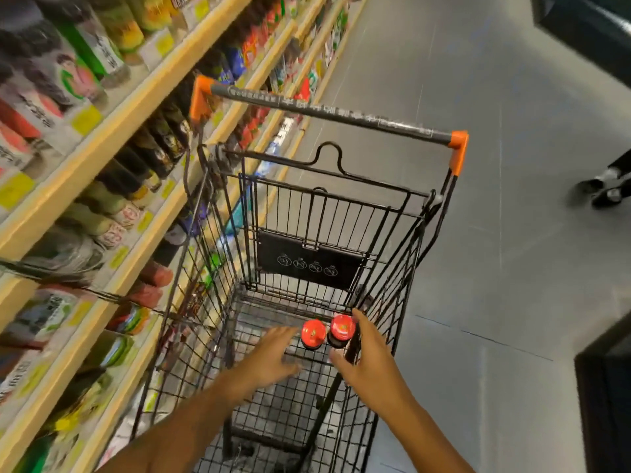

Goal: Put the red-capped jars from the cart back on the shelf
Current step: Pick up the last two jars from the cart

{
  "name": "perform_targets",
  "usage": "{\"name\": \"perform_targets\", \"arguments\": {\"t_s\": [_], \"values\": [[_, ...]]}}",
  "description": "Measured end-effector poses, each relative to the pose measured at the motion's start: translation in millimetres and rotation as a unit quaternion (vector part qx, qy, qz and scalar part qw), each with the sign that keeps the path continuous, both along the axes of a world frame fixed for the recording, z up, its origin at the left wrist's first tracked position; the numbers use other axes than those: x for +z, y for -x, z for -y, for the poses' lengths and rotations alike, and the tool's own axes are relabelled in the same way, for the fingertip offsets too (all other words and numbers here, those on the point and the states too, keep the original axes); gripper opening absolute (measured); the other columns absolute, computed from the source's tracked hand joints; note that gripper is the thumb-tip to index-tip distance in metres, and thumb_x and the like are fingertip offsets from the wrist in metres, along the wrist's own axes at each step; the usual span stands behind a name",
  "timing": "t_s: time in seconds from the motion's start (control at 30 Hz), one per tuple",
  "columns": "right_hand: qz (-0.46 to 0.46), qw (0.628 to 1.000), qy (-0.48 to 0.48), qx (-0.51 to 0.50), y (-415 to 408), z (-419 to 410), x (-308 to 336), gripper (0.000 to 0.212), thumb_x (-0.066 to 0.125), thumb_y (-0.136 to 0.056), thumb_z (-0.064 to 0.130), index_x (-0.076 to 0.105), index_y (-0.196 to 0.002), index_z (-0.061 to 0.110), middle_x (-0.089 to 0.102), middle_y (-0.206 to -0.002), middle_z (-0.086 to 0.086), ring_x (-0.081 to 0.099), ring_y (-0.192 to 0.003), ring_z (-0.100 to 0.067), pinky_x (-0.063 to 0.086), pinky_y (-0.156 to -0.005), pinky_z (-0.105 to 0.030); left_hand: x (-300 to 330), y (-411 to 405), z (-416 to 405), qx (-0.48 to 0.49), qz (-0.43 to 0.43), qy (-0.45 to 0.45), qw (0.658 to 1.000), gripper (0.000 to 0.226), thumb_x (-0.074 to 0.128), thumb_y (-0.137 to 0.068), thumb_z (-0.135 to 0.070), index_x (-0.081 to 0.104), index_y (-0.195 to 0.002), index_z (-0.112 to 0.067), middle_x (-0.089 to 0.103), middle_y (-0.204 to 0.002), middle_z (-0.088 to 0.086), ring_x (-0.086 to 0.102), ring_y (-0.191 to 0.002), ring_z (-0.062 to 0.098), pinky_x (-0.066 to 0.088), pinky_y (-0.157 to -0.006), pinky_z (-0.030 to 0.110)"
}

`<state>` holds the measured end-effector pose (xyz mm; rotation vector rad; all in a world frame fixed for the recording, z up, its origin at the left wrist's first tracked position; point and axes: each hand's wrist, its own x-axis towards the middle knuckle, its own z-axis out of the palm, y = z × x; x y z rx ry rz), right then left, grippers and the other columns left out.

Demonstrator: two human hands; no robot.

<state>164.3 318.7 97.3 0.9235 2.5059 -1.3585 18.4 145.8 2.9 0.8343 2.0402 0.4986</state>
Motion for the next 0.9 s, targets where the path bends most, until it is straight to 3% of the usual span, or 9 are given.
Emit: {"name": "perform_targets", "arguments": {"t_s": [0.07,0.13,0.2,0.27,0.4,0.53,0.7,0.8,0.9], "values": [[0.009,1.0,0.009,0.003,2,-2,-14,0.085,0.072,-0.088,0.038,0.022,-0.156,0.028,0.037,-0.154,0.011,0.03,-0.14,0.0,0.02,-0.111,-0.008,-28,1,-4,-0.002,0.011,0.018,1.0,0.086,0.07,-0.082,-0.048,0.019,-0.151,-0.044,0.025,-0.161,-0.006,0.016,-0.15,0.021,0.023,-0.12,0.052],[0.022,1.0,0.009,0.005,4,-3,-25,0.085,0.072,-0.088,0.036,0.022,-0.156,0.03,0.037,-0.154,0.012,0.029,-0.14,0.002,0.014,-0.1,0.006,-48,0,-12,-0.005,0.015,0.03,0.999,0.086,0.071,-0.086,-0.04,0.019,-0.154,-0.037,0.025,-0.161,-0.002,0.016,-0.15,0.021,0.021,-0.121,0.047],[0.024,1.0,0.004,0.007,5,-4,-32,0.087,0.072,-0.088,0.038,0.018,-0.157,0.031,0.032,-0.156,0.013,0.024,-0.139,0.006,0.009,-0.097,0.008,-64,1,-22,0.008,0.014,0.034,0.999,0.089,0.072,-0.086,-0.035,0.017,-0.155,-0.032,0.025,-0.161,0.0,0.017,-0.151,0.023,0.02,-0.122,0.044],[0.027,1.0,0.001,0.002,6,-2,-38,0.092,0.072,-0.087,0.041,0.014,-0.157,0.031,0.03,-0.155,0.017,0.019,-0.136,0.01,0.008,-0.104,0.001,-82,4,-30,0.021,0.016,0.046,0.999,0.093,0.076,-0.083,-0.033,0.019,-0.156,-0.026,0.028,-0.159,0.003,0.021,-0.149,0.026,0.02,-0.122,0.043],[0.037,0.999,0.03,-0.022,6,7,-45,0.099,0.073,-0.082,0.052,0.008,-0.157,0.038,0.023,-0.158,0.02,0.02,-0.143,0.003,0.026,-0.118,-0.023,-107,8,-47,0.053,0.034,0.047,0.997,0.101,0.084,-0.072,-0.033,0.025,-0.154,-0.021,0.035,-0.154,0.004,0.03,-0.144,0.025,0.026,-0.119,0.04],[0.058,0.995,0.079,-0.023,8,14,-58,0.103,0.072,-0.08,0.056,0.001,-0.155,0.045,0.017,-0.157,0.027,0.016,-0.143,0.006,0.019,-0.116,-0.019,-144,10,-53,0.083,0.071,0.032,0.994,0.107,0.088,-0.058,-0.033,0.029,-0.148,-0.032,0.045,-0.143,0.001,0.042,-0.135,0.027,0.039,-0.109,0.052],[0.082,0.989,0.12,-0.038,11,11,-77,0.107,0.074,-0.077,0.058,-0.001,-0.153,0.05,0.018,-0.154,0.03,0.016,-0.139,0.008,0.019,-0.112,-0.018,-164,4,-60,0.132,0.052,-0.007,0.99,0.088,0.091,-0.058,-0.012,0.048,-0.135,-0.018,0.059,-0.119,0.001,0.059,-0.106,0.019,0.052,-0.09,0.038],[0.102,0.982,0.142,-0.065,12,5,-86,0.107,0.077,-0.074,0.058,0.005,-0.153,0.049,0.022,-0.157,0.025,0.021,-0.143,0.003,0.024,-0.115,-0.024,-167,0,-66,0.163,0.053,-0.012,0.985,0.077,0.091,-0.063,-0.011,0.053,-0.128,-0.023,0.059,-0.108,-0.007,0.058,-0.097,0.014,0.047,-0.08,0.027],[0.106,0.977,0.163,-0.084,14,2,-90,0.106,0.079,-0.074,0.052,0.008,-0.154,0.047,0.025,-0.157,0.021,0.023,-0.143,0.001,0.024,-0.117,-0.026,-165,-3,-66,0.184,0.058,-0.022,0.981,0.073,0.093,-0.061,-0.015,0.055,-0.121,-0.033,0.065,-0.103,-0.011,0.063,-0.097,0.014,0.053,-0.082,0.03]]}}
